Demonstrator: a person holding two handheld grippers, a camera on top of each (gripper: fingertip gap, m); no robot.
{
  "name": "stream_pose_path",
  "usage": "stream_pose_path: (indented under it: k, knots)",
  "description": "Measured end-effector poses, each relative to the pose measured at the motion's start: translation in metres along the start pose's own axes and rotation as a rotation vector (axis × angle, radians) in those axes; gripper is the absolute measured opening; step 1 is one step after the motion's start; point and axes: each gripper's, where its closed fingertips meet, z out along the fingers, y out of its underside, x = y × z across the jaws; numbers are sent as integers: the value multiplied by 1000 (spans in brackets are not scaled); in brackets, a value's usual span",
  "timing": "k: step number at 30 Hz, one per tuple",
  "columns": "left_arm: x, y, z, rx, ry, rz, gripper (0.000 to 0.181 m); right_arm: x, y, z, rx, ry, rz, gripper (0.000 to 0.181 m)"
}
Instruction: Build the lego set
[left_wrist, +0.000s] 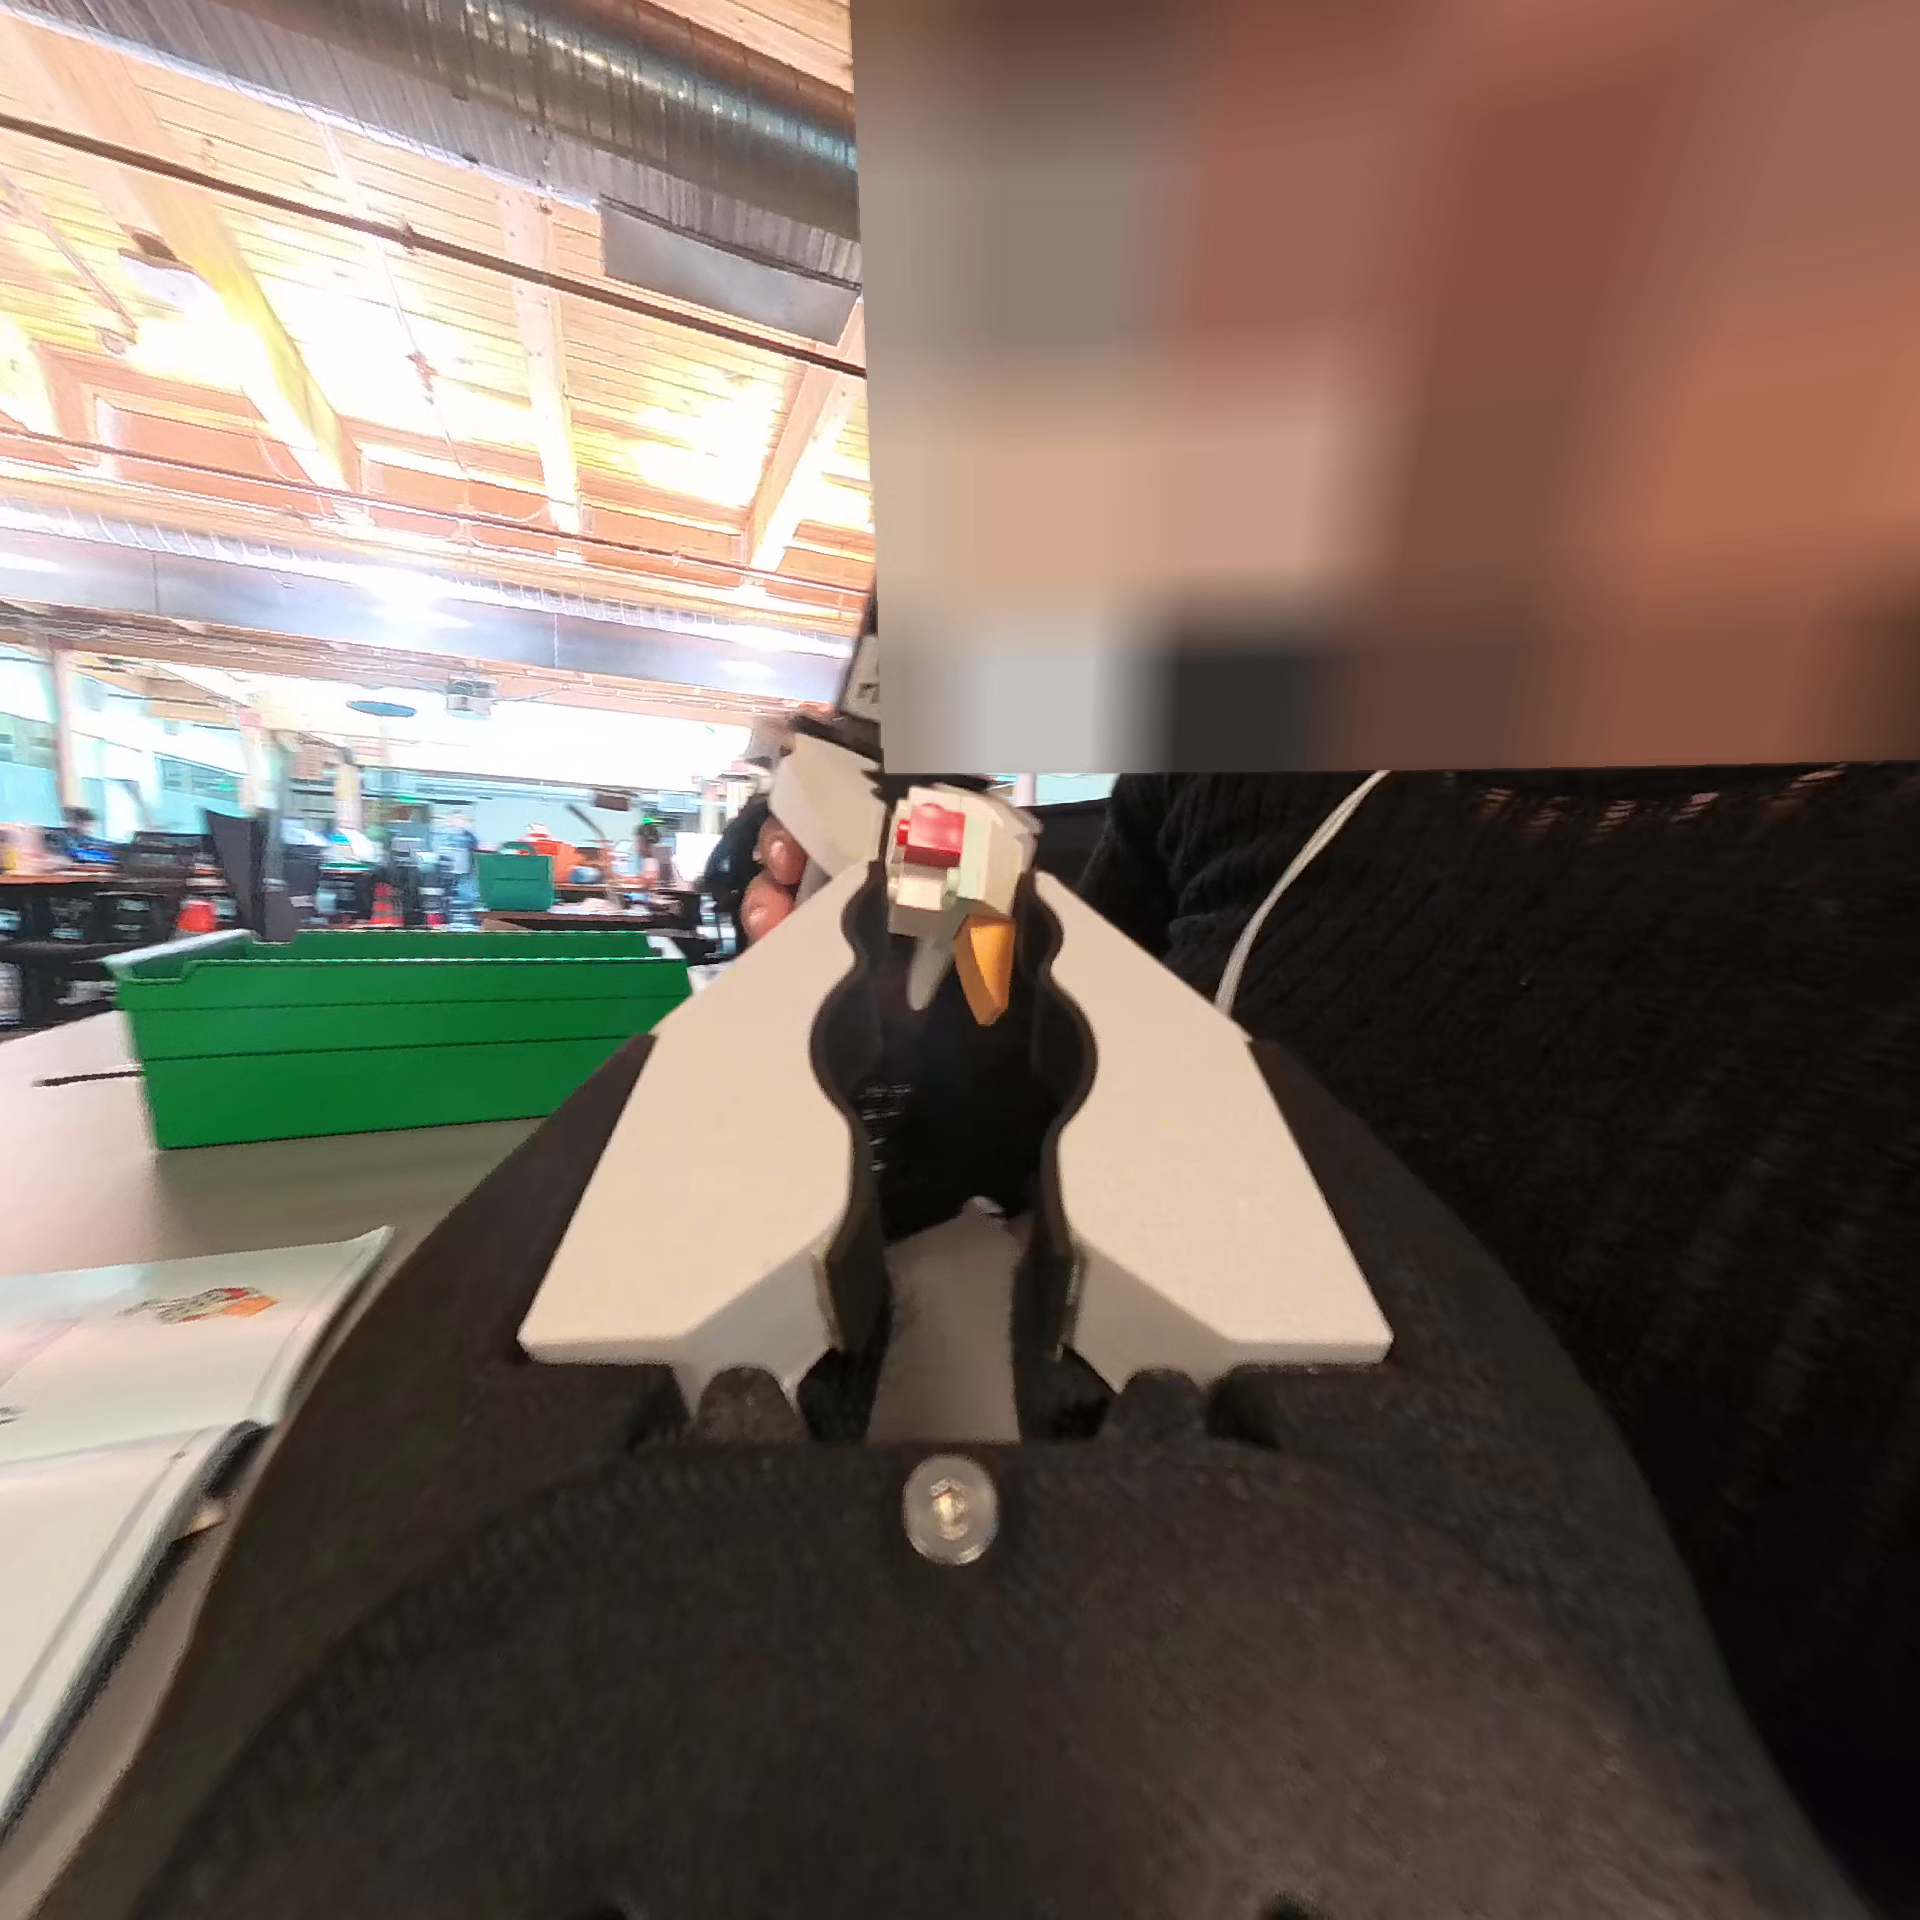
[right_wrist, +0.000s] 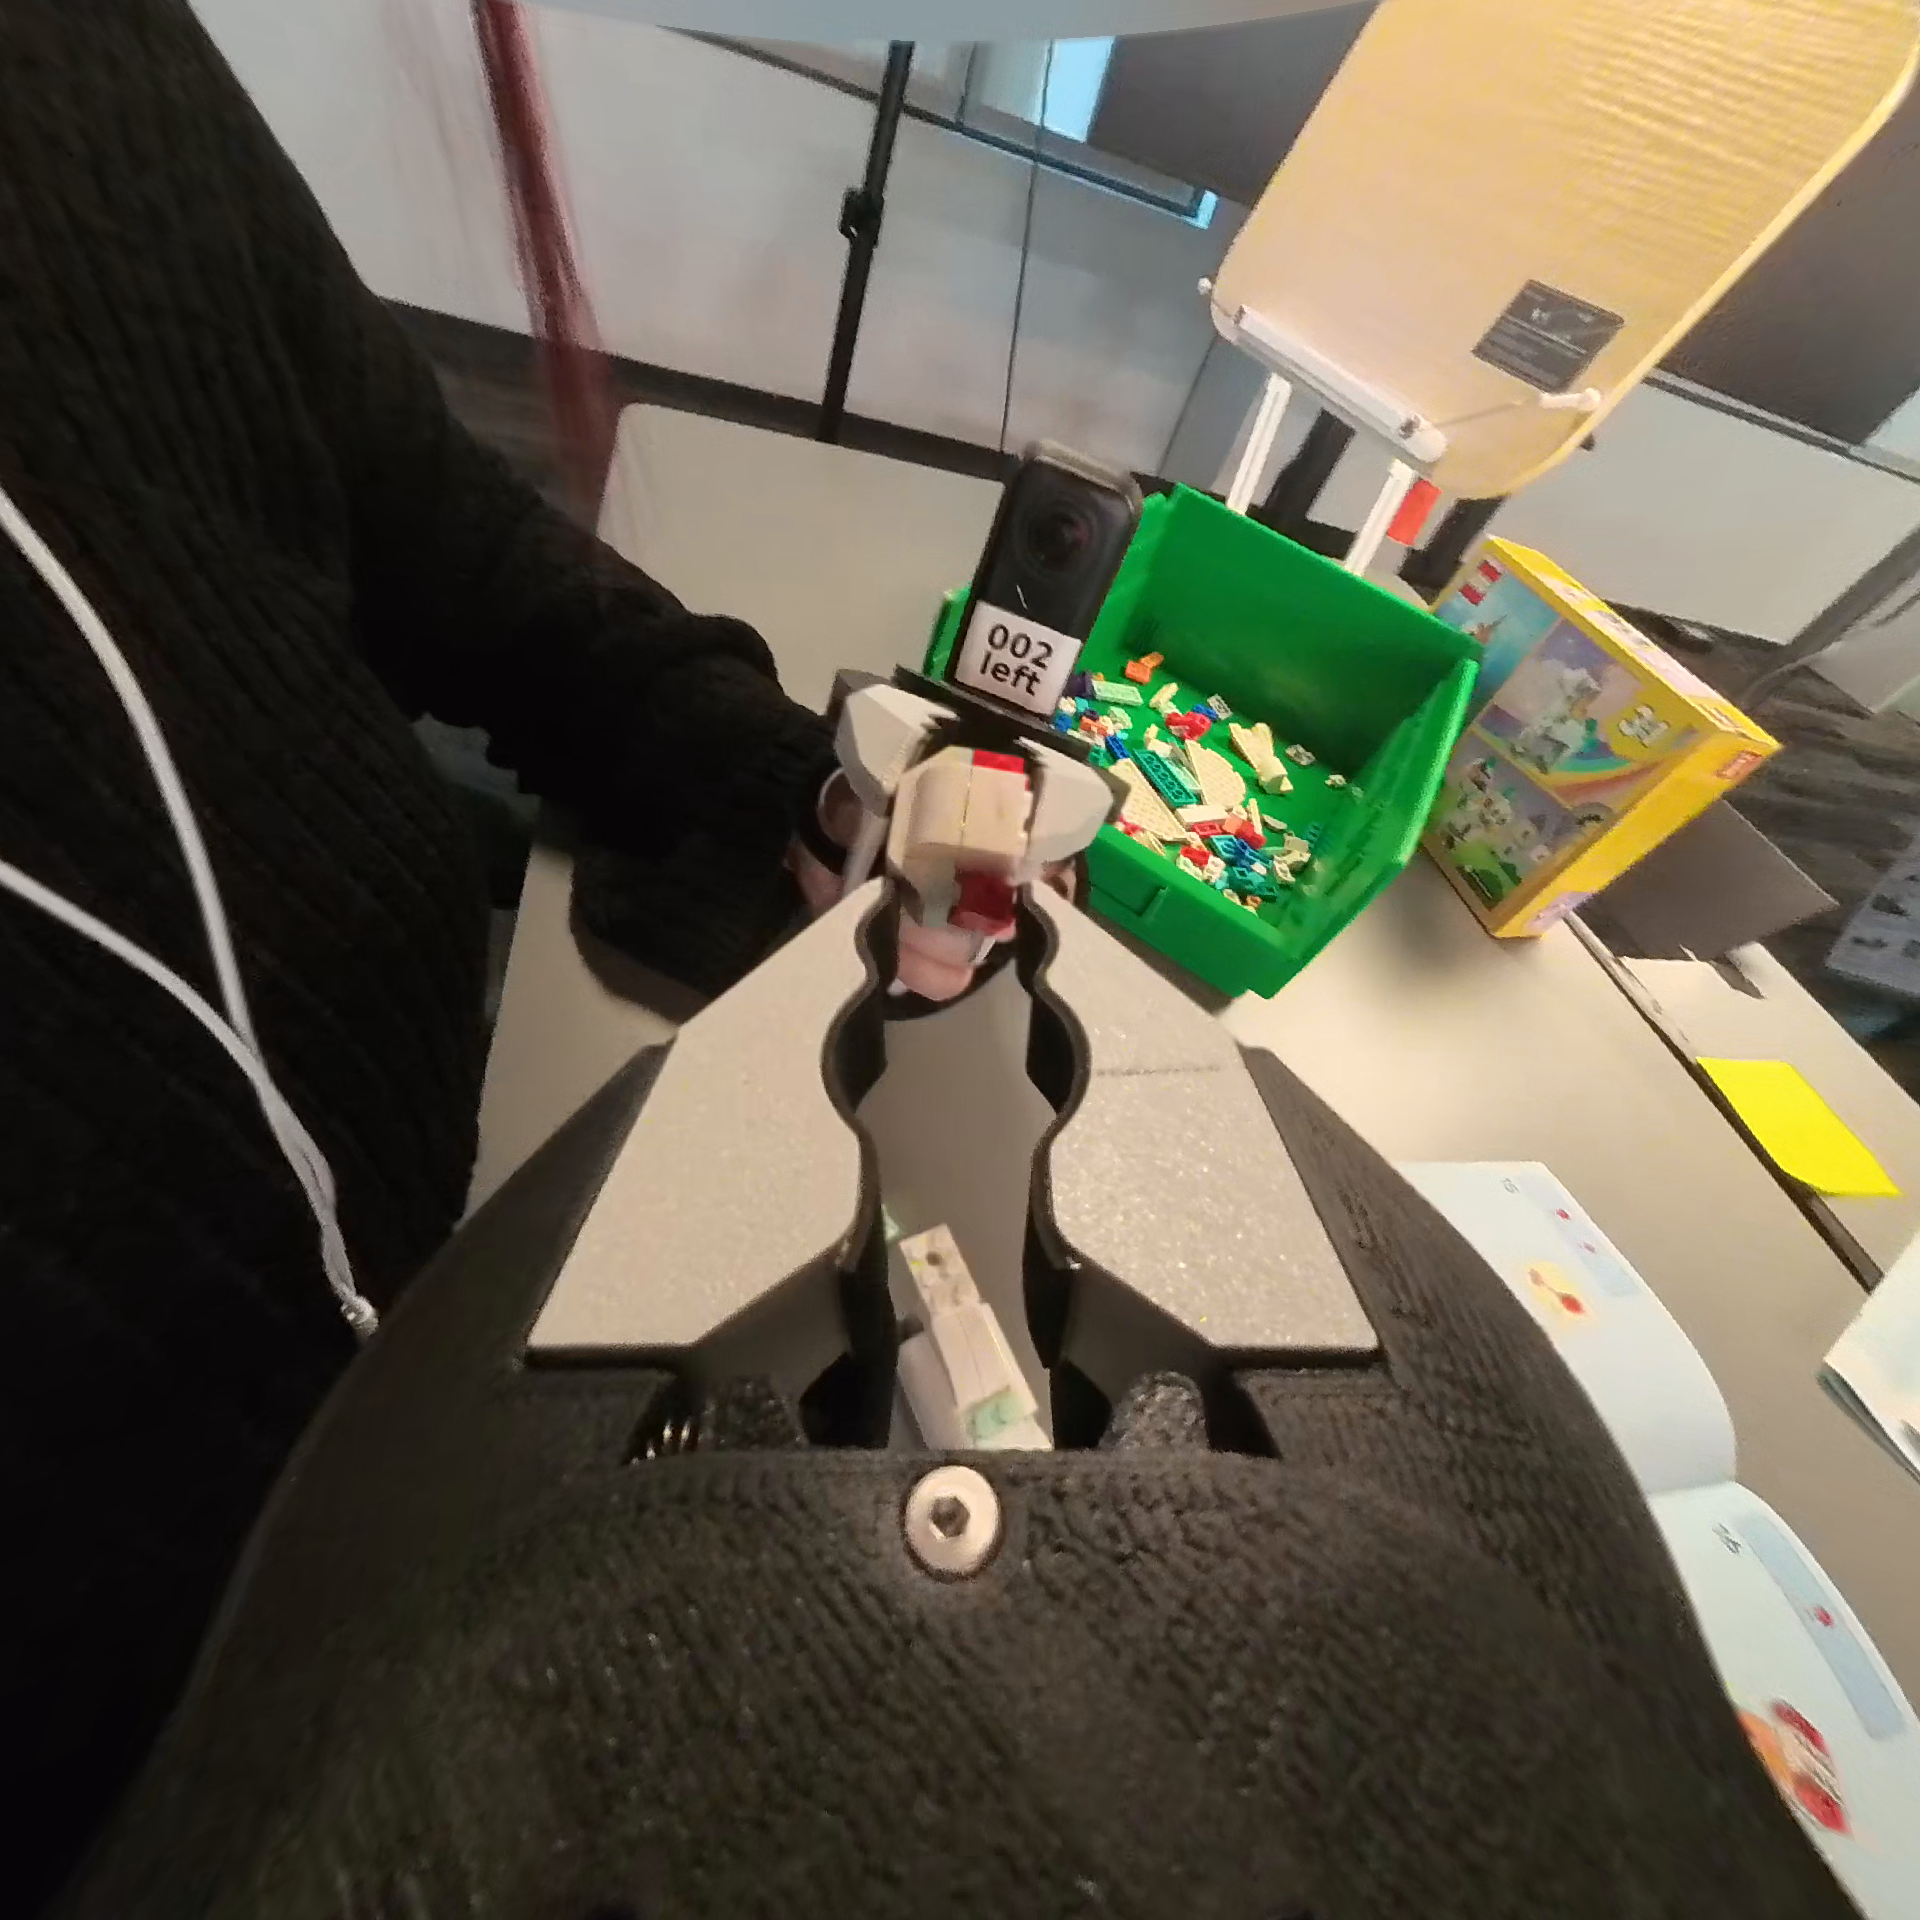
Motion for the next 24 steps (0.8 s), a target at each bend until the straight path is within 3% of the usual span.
stream_pose_path:
  k: [14, 19, 24]
  knots:
    - [-1, -3, -1, 20, -3, 14, 24, 5, 4, 5, -126, 235, -300, 17]
    - [-22, 10, -3, -69, -150, 66, 24, 21, 26, 3, -184, 276, -251, 16]
    - [-34, 19, -8, -141, -218, 71, 24, 28, 39, 4, -145, 282, -194, 16]
